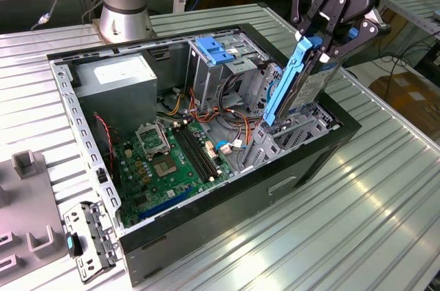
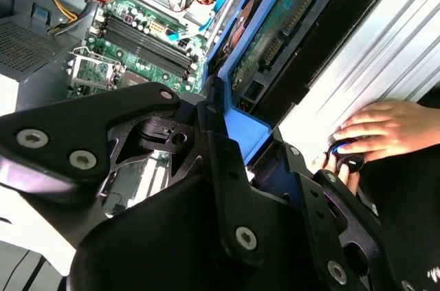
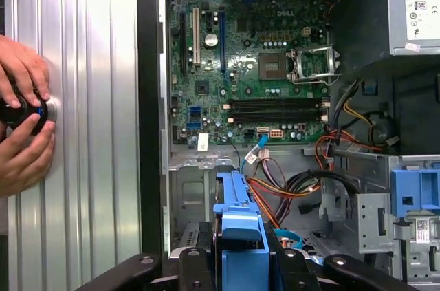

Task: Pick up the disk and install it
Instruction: 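Insert the disk into the insertion slot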

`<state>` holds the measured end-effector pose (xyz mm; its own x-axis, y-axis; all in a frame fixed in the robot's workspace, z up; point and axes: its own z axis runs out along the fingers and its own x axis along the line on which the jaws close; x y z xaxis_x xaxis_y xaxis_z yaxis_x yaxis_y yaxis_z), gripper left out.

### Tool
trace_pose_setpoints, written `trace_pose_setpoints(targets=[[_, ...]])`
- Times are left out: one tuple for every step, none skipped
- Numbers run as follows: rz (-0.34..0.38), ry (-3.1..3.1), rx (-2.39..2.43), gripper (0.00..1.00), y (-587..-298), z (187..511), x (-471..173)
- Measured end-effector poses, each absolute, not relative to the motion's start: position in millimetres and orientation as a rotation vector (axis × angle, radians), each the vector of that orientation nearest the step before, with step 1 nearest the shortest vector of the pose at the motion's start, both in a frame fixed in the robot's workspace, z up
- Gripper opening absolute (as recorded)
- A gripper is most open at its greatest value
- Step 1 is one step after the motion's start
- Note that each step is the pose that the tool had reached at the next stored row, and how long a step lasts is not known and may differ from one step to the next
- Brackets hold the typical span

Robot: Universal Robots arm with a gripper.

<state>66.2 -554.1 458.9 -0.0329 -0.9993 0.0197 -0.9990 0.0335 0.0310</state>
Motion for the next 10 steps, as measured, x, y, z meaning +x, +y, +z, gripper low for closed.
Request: trace_pose_setpoints(targets=[[-0.013,-2.231,2.16,0.37,-554,457,66],[-0.012,-2.231,2.162,0.37,-554,457,65],[-0.011,-2.23,2.164,0.37,-554,456,65],[-0.01,-2.228,2.166,0.37,-554,455,65],[-0.008,-2.219,2.177,0.37,-554,454,65],[-0.008,-2.205,2.192,0.37,-554,452,65],[-0.008,-2.199,2.197,0.37,-554,451,65],[-0.007,-2.196,2.201,0.37,-554,450,65],[-0.007,-2.194,2.202,0.37,-554,448,65],[-0.007,-2.194,2.202,0.37,-554,445,65]])
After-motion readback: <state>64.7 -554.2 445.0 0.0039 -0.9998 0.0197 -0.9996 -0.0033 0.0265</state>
